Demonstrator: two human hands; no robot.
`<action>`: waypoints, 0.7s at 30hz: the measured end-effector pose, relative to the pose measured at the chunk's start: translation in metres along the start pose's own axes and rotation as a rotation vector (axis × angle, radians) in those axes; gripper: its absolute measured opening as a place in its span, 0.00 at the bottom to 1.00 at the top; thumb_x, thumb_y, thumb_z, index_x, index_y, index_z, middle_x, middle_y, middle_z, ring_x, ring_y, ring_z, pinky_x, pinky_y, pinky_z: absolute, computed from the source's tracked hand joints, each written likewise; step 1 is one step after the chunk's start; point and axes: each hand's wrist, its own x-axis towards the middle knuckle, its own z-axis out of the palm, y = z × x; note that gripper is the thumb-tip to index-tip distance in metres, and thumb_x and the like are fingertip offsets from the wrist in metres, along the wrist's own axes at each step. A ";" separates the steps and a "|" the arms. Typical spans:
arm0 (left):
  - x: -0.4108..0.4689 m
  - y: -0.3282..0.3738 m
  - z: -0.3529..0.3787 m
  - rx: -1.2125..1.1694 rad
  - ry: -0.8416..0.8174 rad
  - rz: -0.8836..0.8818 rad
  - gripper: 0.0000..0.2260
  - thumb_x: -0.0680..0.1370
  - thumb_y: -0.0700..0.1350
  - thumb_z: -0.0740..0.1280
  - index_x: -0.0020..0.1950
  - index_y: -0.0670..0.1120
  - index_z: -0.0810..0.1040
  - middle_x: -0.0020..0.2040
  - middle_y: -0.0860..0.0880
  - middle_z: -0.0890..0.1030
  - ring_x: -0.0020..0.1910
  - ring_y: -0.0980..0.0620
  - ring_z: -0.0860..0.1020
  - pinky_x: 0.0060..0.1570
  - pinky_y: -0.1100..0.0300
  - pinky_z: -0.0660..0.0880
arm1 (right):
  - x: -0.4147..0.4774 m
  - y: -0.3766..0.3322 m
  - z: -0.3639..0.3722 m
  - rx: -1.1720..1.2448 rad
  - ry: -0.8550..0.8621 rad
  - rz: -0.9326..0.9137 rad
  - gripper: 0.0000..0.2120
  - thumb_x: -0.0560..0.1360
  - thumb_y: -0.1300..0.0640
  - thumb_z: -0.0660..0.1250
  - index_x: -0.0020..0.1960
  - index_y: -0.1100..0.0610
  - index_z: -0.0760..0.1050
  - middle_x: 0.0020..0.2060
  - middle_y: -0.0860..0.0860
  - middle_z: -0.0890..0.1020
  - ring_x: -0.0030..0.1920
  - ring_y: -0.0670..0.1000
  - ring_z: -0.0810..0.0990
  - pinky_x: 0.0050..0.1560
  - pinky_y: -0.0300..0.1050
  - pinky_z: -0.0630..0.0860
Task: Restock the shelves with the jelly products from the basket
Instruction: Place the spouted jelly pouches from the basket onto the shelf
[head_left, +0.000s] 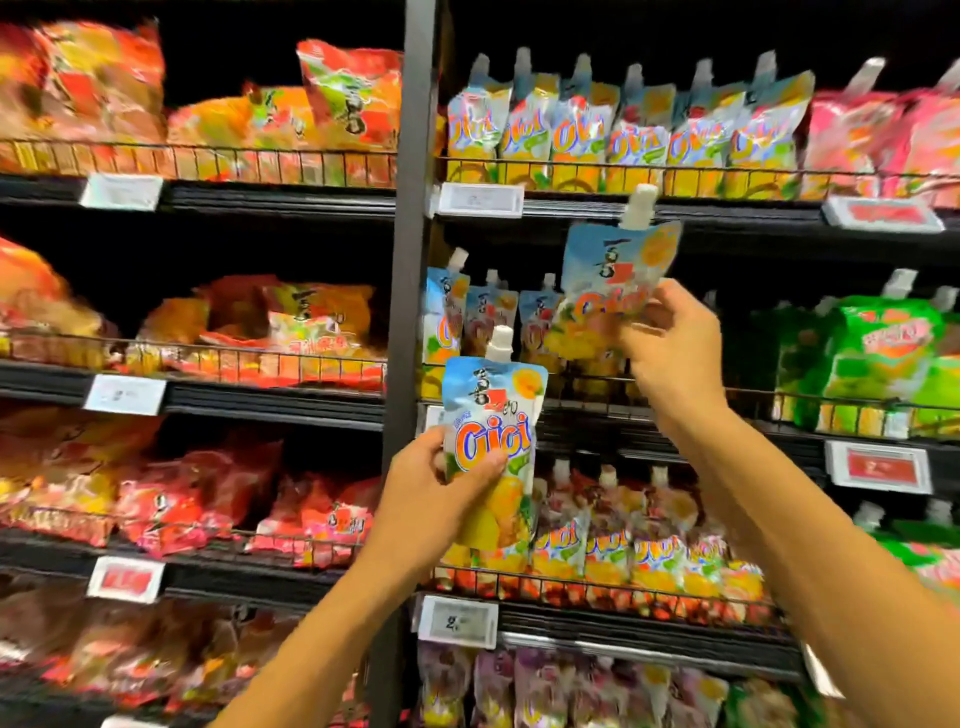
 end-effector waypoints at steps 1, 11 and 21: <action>0.001 -0.001 0.000 -0.003 0.001 -0.004 0.06 0.74 0.42 0.72 0.50 0.49 0.81 0.44 0.55 0.86 0.42 0.58 0.85 0.36 0.69 0.77 | 0.009 0.001 0.009 -0.032 -0.023 0.015 0.13 0.71 0.66 0.73 0.52 0.53 0.80 0.48 0.52 0.85 0.51 0.51 0.84 0.53 0.56 0.81; -0.002 -0.007 -0.010 0.042 -0.009 -0.045 0.09 0.73 0.45 0.74 0.52 0.47 0.80 0.45 0.54 0.86 0.43 0.56 0.85 0.37 0.67 0.78 | 0.045 0.013 0.064 -0.303 -0.346 0.211 0.11 0.74 0.57 0.72 0.53 0.63 0.79 0.50 0.60 0.84 0.51 0.58 0.83 0.52 0.58 0.81; 0.001 -0.005 -0.023 0.050 0.017 -0.065 0.17 0.69 0.52 0.74 0.55 0.47 0.80 0.47 0.52 0.87 0.45 0.53 0.85 0.39 0.64 0.80 | 0.055 0.031 0.087 -0.403 -0.551 0.222 0.13 0.78 0.59 0.68 0.42 0.70 0.76 0.39 0.61 0.83 0.41 0.52 0.79 0.51 0.57 0.81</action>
